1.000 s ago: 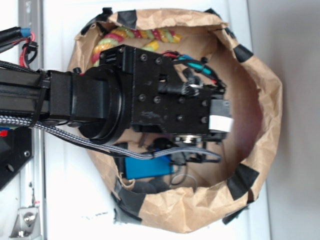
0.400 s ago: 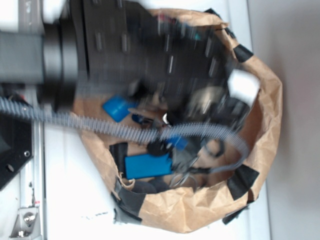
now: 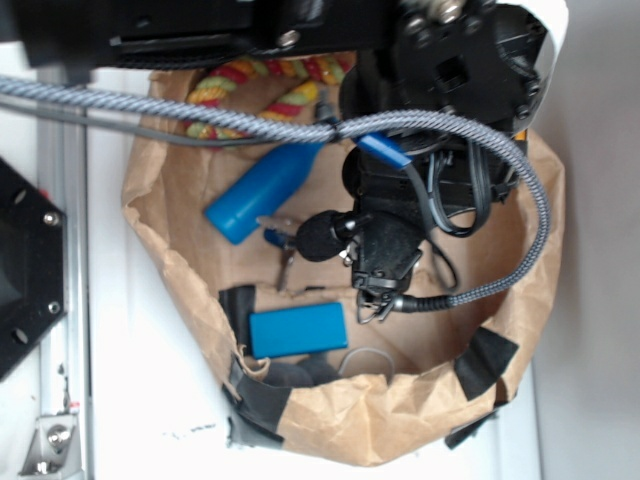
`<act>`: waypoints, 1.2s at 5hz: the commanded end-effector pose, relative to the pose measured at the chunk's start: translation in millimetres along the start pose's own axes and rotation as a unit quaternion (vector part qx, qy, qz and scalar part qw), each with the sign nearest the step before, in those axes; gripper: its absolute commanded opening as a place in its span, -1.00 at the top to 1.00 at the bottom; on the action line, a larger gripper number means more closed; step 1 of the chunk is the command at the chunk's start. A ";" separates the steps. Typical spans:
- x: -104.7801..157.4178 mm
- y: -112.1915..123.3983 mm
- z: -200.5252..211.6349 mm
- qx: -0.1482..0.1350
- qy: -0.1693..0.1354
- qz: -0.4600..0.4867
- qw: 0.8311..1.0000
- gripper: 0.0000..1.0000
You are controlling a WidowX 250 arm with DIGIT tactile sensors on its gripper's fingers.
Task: Grab the silver keys.
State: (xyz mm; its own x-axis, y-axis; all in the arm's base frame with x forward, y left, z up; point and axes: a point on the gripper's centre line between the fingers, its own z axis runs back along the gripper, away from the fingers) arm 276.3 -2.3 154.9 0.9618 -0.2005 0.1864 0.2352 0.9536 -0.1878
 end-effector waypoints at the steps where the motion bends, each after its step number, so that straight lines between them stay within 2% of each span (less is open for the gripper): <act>1: -18.8 5.1 -23.7 0.056 0.000 -0.067 0.996 -1.00; 3: -21.7 2.5 -54.5 0.037 0.023 -0.089 0.995 -1.00; 4: -18.7 4.4 -69.2 0.058 0.024 -0.086 0.994 -1.00; 6: -30.4 12.1 -97.8 0.079 0.045 -0.099 0.991 -1.00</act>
State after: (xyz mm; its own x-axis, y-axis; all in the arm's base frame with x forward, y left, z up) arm 259.8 -1.3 42.9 0.9245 -0.3702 0.0906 0.3729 0.9278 -0.0140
